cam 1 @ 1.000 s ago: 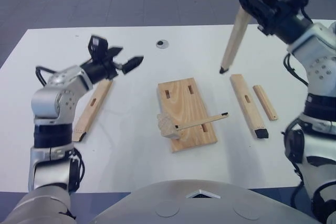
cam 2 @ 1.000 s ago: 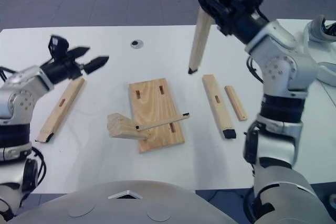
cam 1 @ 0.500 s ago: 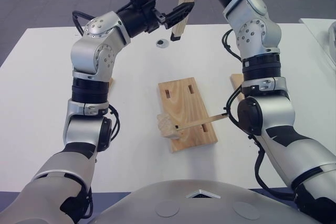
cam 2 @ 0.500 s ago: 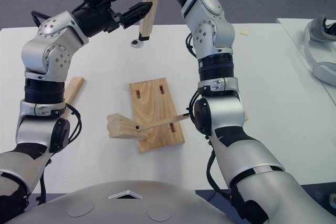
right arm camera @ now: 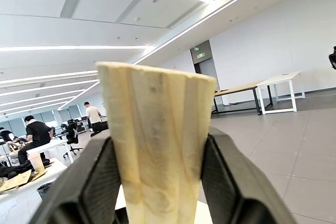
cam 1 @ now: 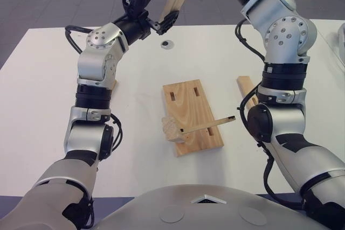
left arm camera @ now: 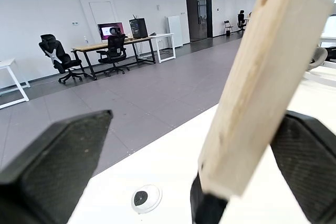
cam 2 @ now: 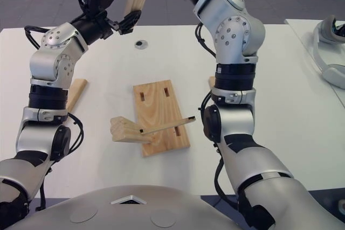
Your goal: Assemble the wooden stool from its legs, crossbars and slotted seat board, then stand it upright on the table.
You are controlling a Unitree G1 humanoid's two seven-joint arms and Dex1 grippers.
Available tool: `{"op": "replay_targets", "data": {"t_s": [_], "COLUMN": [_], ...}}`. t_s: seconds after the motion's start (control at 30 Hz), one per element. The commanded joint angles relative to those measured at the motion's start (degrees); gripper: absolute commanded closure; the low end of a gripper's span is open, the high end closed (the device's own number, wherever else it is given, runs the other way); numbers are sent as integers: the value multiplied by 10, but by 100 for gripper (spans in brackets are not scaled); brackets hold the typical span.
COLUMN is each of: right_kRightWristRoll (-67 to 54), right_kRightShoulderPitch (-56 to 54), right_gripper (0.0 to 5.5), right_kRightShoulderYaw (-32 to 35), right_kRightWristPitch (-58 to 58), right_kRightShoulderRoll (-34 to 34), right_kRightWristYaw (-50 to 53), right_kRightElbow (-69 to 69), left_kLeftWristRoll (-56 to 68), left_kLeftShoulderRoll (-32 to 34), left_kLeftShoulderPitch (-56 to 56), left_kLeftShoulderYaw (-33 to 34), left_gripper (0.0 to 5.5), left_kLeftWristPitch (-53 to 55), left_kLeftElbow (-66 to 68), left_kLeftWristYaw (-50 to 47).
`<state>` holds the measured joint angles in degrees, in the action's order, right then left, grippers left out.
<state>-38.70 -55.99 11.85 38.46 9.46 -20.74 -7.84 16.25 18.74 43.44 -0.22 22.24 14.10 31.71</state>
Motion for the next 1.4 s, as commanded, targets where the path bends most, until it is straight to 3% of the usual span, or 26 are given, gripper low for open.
{"op": "replay_targets", "data": {"t_s": [0.03,0.27,0.43,0.6,0.83,1.03,1.4], "right_kRightWristRoll": [-3,16,97,48,-56,-80,-191], "right_kRightShoulderPitch": [14,20,140,197,300,361,440], "right_gripper": [343,343,343,343,343,343,343], "right_kRightShoulderYaw": [9,-1,-55,-53,-58,-41,11], "right_kRightWristPitch": [28,38,10,87,188,200,220], "right_kRightShoulderRoll": [35,76,220,327,421,438,373], "right_kRightWristYaw": [-4,-25,-141,-281,-426,-438,-380], "right_kRightElbow": [20,22,62,98,215,246,299], "left_kLeftWristRoll": [-13,-4,16,32,41,42,41], "left_kLeftShoulderRoll": [14,13,65,80,76,85,88], "left_kLeftShoulderPitch": [-10,-41,-182,-264,-278,-264,-262], "left_kLeftShoulderYaw": [16,25,61,99,101,99,91], "left_gripper": [39,39,39,39,39,39,39], "left_kLeftWristPitch": [-6,20,84,125,142,146,139], "left_kLeftElbow": [14,-22,-129,-196,-222,-214,-204], "left_kLeftWristYaw": [-10,-5,7,-12,-21,-11,-5]}}
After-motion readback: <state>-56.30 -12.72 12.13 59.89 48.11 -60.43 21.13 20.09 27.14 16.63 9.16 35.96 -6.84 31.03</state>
